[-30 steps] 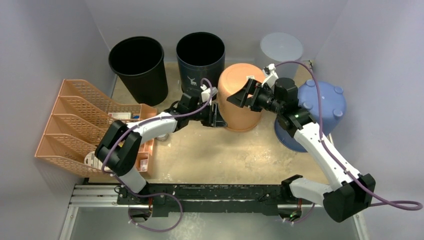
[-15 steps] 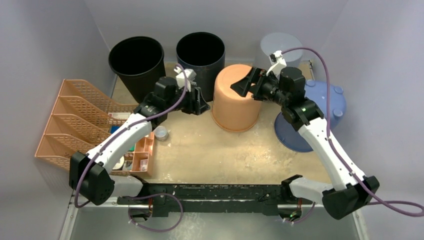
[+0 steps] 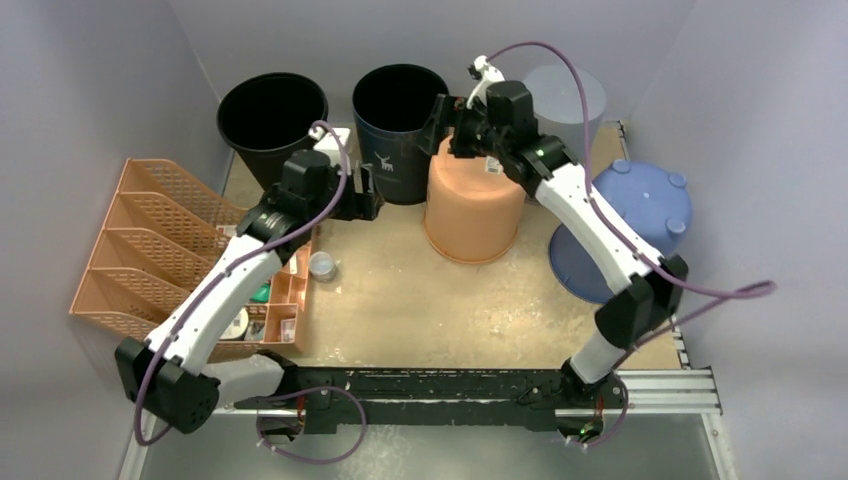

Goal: Turn the large container upside down

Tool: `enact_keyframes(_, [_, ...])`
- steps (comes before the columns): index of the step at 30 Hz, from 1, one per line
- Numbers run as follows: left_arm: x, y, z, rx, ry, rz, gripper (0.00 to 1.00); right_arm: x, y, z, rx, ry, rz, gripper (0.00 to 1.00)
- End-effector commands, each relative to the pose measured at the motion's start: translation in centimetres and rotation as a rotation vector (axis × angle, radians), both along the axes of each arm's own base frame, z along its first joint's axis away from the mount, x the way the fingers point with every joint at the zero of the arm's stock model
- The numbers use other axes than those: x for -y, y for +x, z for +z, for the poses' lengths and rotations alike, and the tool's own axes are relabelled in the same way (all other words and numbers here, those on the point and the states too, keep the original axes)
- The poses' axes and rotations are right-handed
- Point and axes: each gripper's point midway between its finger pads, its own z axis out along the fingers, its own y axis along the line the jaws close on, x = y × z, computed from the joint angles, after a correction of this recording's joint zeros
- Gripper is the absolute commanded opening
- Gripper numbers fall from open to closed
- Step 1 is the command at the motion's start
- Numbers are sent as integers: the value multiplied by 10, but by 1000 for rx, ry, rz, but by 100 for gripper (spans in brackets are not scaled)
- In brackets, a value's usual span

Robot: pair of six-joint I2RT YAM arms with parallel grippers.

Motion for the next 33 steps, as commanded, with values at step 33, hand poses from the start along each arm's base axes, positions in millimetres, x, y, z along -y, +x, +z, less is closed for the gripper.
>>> enact_keyframes(33, [-68,-12,42,99,-7,361,79,79,-5,-109,-117,-470,-234,100])
